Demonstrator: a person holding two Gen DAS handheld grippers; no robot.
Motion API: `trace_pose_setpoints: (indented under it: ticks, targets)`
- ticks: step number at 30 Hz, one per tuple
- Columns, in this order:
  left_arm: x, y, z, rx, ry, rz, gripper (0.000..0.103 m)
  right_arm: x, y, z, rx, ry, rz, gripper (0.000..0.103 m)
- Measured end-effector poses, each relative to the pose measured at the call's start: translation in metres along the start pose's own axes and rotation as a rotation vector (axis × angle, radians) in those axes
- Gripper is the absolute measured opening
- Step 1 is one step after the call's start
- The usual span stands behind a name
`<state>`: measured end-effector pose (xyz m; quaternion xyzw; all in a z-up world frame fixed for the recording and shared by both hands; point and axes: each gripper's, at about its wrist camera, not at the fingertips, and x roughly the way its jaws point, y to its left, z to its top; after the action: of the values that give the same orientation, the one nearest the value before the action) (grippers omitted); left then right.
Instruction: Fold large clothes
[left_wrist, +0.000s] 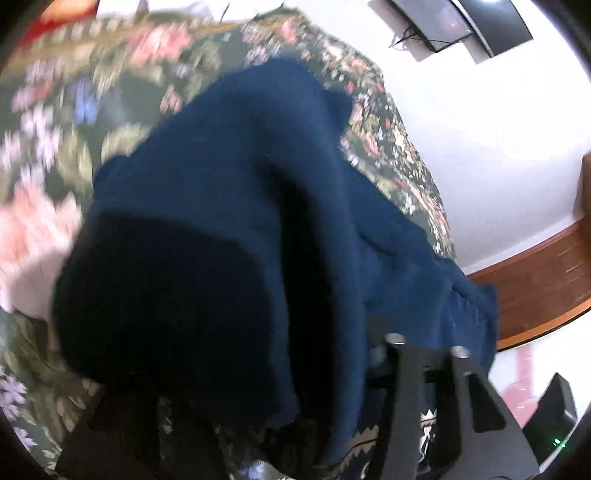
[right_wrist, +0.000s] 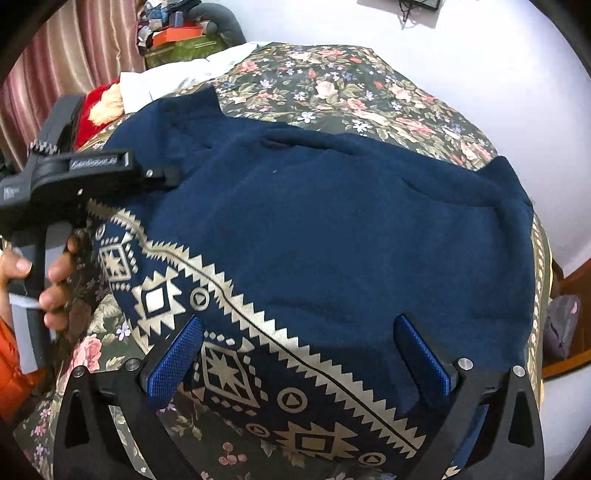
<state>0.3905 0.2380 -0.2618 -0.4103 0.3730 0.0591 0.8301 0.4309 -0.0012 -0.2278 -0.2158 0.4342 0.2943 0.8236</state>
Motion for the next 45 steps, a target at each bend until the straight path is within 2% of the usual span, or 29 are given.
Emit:
trace_pose_setpoints:
  ticks: [1,4,6,7,9,12,15,18,22,26,31,36,39,40,43,45]
  targets:
    - [-0.006,-0.008,0.000,0.025,-0.026,0.022,0.029,-0.001,0.001,0.000,-0.001,-0.001,0.001,0.103]
    - [-0.027,-0.029,0.000,0.106,-0.091,0.061,0.019,-0.009,0.001,0.003,0.013,0.007,0.002,0.103]
    - [-0.047,-0.039,-0.003,0.166,-0.124,0.078,0.018,-0.022,0.002,0.007,0.042,-0.002,0.036,0.103]
    - [-0.058,-0.040,-0.002,0.185,-0.130,0.078,0.018,-0.034,0.004,0.012,0.066,-0.028,0.087,0.103]
    - [-0.079,-0.046,-0.003,0.195,-0.152,0.071,0.018,-0.047,0.010,0.018,0.091,-0.068,0.139,0.103]
    - [-0.104,-0.042,-0.006,0.195,-0.178,0.113,0.018,-0.054,0.030,0.031,0.087,-0.115,0.154,0.103]
    - [-0.120,-0.034,-0.008,0.189,-0.197,0.153,0.018,-0.029,0.054,0.038,0.037,-0.073,0.121,0.103]
    - [-0.117,-0.023,-0.016,0.191,-0.164,0.184,0.018,0.009,0.070,0.034,0.011,0.011,0.150,0.103]
    - [-0.107,-0.026,-0.020,0.219,-0.159,0.226,0.017,0.001,0.075,0.033,-0.029,0.012,0.135,0.103]
    - [-0.119,-0.053,-0.019,0.256,-0.190,0.203,0.017,-0.036,0.043,0.020,0.010,-0.036,0.159,0.103]
    - [-0.124,-0.119,-0.024,0.389,-0.241,0.175,0.016,-0.083,-0.022,-0.018,0.142,-0.101,0.082,0.103]
    - [-0.107,-0.197,-0.051,0.527,-0.250,0.077,0.016,-0.134,-0.088,-0.064,0.271,-0.151,-0.034,0.103]
    - [-0.076,-0.231,-0.085,0.662,-0.157,0.043,0.016,-0.159,-0.118,-0.088,0.335,-0.173,-0.075,0.103]
    - [-0.064,-0.235,-0.094,0.679,-0.102,0.039,0.016,-0.165,-0.125,-0.094,0.352,-0.179,-0.083,0.103]
    - [-0.017,-0.232,-0.124,0.695,0.133,0.042,0.016,-0.181,-0.145,-0.111,0.419,-0.195,-0.083,0.103]
    - [-0.001,-0.228,-0.138,0.726,0.197,0.071,0.016,-0.189,-0.152,-0.119,0.452,-0.207,-0.078,0.103]
